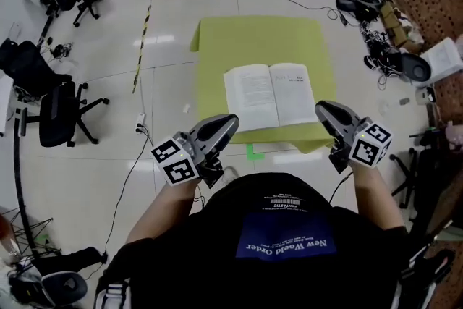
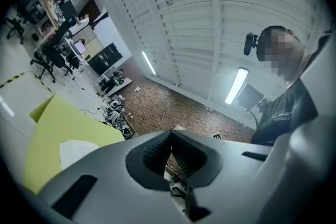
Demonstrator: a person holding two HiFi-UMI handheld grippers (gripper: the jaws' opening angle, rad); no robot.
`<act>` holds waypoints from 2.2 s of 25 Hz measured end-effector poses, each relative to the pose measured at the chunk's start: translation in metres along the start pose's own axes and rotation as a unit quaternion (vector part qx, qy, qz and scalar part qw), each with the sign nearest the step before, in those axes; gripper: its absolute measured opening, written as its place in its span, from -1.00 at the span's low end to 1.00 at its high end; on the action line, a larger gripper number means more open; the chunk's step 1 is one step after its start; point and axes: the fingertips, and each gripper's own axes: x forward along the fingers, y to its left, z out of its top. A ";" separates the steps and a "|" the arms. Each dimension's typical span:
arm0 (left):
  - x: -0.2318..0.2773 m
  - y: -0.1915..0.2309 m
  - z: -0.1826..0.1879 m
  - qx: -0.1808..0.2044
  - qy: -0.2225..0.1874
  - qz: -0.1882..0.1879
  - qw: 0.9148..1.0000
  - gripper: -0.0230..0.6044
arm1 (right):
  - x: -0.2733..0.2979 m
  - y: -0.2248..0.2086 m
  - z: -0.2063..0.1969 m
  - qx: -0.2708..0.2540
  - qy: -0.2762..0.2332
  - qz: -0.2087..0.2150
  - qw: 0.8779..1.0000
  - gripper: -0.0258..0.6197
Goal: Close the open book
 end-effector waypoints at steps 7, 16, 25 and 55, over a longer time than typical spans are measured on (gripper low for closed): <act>0.032 0.011 -0.026 -0.043 0.020 -0.004 0.999 -0.90 | -0.010 -0.048 -0.054 0.161 0.030 0.015 0.986 -0.50; 0.059 0.041 -0.128 -0.152 0.002 0.092 0.984 -0.90 | -0.001 -0.101 -0.191 0.346 0.120 0.102 0.925 -0.28; 0.064 0.092 -0.222 -0.231 0.040 0.148 0.961 -0.90 | 0.026 -0.128 -0.242 0.408 0.114 0.086 0.902 -0.25; 0.078 0.164 -0.261 -0.521 -0.072 0.188 0.829 -0.37 | 0.056 -0.199 -0.238 0.577 -0.048 -0.038 0.815 -0.28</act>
